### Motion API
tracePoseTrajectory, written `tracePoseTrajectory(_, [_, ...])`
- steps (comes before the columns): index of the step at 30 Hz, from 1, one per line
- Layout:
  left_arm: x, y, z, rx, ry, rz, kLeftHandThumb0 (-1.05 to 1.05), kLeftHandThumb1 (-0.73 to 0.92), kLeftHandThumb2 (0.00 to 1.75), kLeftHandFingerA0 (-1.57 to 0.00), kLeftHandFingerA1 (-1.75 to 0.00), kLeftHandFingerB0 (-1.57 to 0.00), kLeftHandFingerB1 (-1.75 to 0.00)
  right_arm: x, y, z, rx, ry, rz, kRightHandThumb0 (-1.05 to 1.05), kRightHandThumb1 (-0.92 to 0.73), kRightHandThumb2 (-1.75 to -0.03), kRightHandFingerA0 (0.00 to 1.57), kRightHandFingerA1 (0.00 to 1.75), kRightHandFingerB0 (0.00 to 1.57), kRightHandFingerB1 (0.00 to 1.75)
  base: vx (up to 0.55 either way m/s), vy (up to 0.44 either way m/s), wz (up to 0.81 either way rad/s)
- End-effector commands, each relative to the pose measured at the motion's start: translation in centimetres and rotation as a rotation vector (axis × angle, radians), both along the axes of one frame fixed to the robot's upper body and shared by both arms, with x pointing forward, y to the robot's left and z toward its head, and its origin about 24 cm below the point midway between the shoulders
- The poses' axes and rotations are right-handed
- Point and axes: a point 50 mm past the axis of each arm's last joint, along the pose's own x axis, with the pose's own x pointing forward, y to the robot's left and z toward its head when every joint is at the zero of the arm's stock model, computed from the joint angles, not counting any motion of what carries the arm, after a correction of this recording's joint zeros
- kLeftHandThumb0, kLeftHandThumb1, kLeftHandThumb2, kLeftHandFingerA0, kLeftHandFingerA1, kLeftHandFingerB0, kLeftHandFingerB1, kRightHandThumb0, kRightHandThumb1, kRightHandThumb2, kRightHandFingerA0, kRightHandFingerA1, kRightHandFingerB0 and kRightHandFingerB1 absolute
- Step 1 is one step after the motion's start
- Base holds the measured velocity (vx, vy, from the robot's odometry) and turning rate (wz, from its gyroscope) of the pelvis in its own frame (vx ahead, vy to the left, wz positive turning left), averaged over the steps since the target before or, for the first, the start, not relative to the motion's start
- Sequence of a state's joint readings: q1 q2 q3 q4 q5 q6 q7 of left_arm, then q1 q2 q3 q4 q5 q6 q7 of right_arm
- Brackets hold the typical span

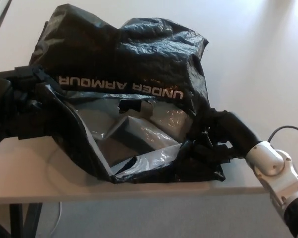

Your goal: A plastic bag is kept infront of the robot in the middle of the desk and the robot uses both its hands to grab it from the top and lifts it up and then releases it.

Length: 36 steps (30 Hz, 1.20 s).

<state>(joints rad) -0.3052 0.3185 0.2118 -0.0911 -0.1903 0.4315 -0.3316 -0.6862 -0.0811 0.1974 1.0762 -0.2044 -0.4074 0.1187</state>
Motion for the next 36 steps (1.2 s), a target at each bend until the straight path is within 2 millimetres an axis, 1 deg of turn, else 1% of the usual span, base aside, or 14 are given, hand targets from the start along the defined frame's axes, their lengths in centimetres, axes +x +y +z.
tracePoseTrajectory(1, [0.0, 0.2, 0.0, -0.031, 0.005, 0.006, -0.39, 0.51, 0.84, -1.25, -1.48, -0.93, -1.3, -0.5, -0.6, -1.1, 0.075, 0.017, -0.103, -0.36, -0.55, -0.81, 1.09, 1.45, 0.9, 1.34, 0.0, 0.0, 0.0])
tracePoseTrajectory(2, [0.0, 0.2, 0.1, -0.036, 0.005, 0.004, -0.39, 0.51, 0.84, -1.25, -1.48, -0.93, -1.31, -0.4, -0.6, -0.9, 0.088, 0.011, -0.116, -0.25, -0.73, -0.56, 0.74, 1.75, 0.59, 1.75, 0.0, 0.0, 0.0])
tracePoseTrajectory(13, [-0.2, -0.2, 0.4, -0.056, 0.007, -0.006, -0.39, 0.51, 0.84, -1.25, -1.48, -0.95, -1.31, 1.0, -1.2, 2.4, 0.235, -0.089, -0.157, -0.29, -0.73, -0.56, 0.72, 1.75, 0.59, 1.75, 0.0, 0.0, 0.0])
tracePoseTrajectory(15, [-0.1, -0.4, 2.9, -0.068, -0.091, -0.032, -0.4, 0.5, 0.84, -1.25, -1.48, -0.95, -1.32, 1.9, -0.6, 8.4, 0.323, -0.335, -0.077, -0.39, -0.52, -0.82, 1.13, 1.45, 0.92, 1.33, 0.0, 0.0, 0.0])
tracePoseTrajectory(18, [-0.3, -0.7, 4.4, -0.062, -0.144, -0.038, -0.32, 0.69, 0.6, -0.95, -1.75, -0.68, -1.69, 1.6, -0.1, 12.1, 0.385, -0.467, -0.023, -0.32, -0.68, -0.58, 0.81, 1.75, 0.63, 1.75, 0.0, 0.0, 0.0])
tracePoseTrajectory(22, [-0.9, -1.7, 7.7, -0.076, -0.303, -0.091, -0.38, 0.47, 0.84, -1.28, -1.48, -1.03, -1.34, -0.2, 0.6, 20.1, 0.477, -0.682, 0.071, -0.4, -0.5, -0.81, 1.11, 1.44, 0.92, 1.33, 0.0, 0.0, 0.0])
tracePoseTrajectory(23, [-1.1, -1.9, 8.1, -0.078, -0.321, -0.096, -0.3, 0.66, 0.59, -1.0, -1.75, -0.71, -1.75, -0.5, 0.6, 20.9, 0.455, -0.72, 0.069, -0.33, -0.69, -0.58, 0.8, 1.75, 0.6, 1.75, 0.0, 0.0, 0.0])
tracePoseTrajectory(25, [-2.0, -2.9, 10.3, -0.061, -0.418, -0.15, -0.37, 0.49, 0.85, -1.27, -1.48, -1.04, -1.34, -2.1, 0.7, 24.7, 0.515, -0.795, 0.104, -0.45, -0.64, -0.58, 0.85, 1.75, 0.62, 1.75, 0.0, 0.0, 0.0])
tracePoseTrajectory(29, [-3.3, -4.3, 12.6, -0.089, -0.515, -0.212, -0.39, 0.48, 0.85, -1.28, -1.48, -1.04, -1.34, -4.3, 0.4, 28.1, 0.5, -0.921, 0.112, -0.45, -0.68, -0.64, 0.9, 1.71, 0.72, 1.62, 0.0, 0.0, 0.0])
tracePoseTrajectory(31, [-3.7, -4.6, 13.5, -0.119, -0.565, -0.249, -0.29, 0.68, 0.59, -1.0, -1.75, -0.72, -1.75, -5.0, 0.3, 29.1, 0.508, -0.952, 0.142, -0.34, -0.68, -0.6, 0.92, 1.69, 0.63, 1.71, 0.0, 0.0, 0.0])
tracePoseTrajectory(32, [-4.1, -5.0, 14.5, -0.162, -0.582, -0.27, -0.29, 0.67, 0.59, -1.01, -1.75, -0.73, -1.74, -5.9, 0.1, 30.1, 0.529, -0.973, 0.16, -0.4, -0.48, -0.82, 1.18, 1.45, 0.88, 1.29, 0.0, 0.0, 0.0])
tracePoseTrajectory(33, [-4.5, -5.3, 15.2, -0.17, -0.596, -0.276, -0.38, 0.46, 0.86, -1.29, -1.47, -1.06, -1.33, -6.6, 0.0, 30.8, 0.548, -0.985, 0.17, -0.33, -0.68, -0.58, 0.89, 1.75, 0.58, 1.73, 0.0, 0.0, 0.0])
tracePoseTrajectory(35, [-4.9, -5.5, 16.2, -0.171, -0.634, -0.307, -0.38, 0.48, 0.87, -1.29, -1.46, -1.04, -1.32, -7.4, -0.2, 31.6, 0.586, -0.993, 0.19, -0.33, -0.66, -0.58, 0.91, 1.75, 0.63, 1.71, 0.0, 0.0, 0.0])
tracePoseTrajectory(36, [-5.3, -5.7, 17.4, -0.171, -0.69, -0.341, -0.28, 0.71, 0.6, -0.99, -1.75, -0.68, -1.75, -8.1, -0.4, 32.1, 0.603, -0.997, 0.204, -0.35, -0.67, -0.59, 0.94, 1.75, 0.66, 1.71, 0.0, 0.0, 0.0])
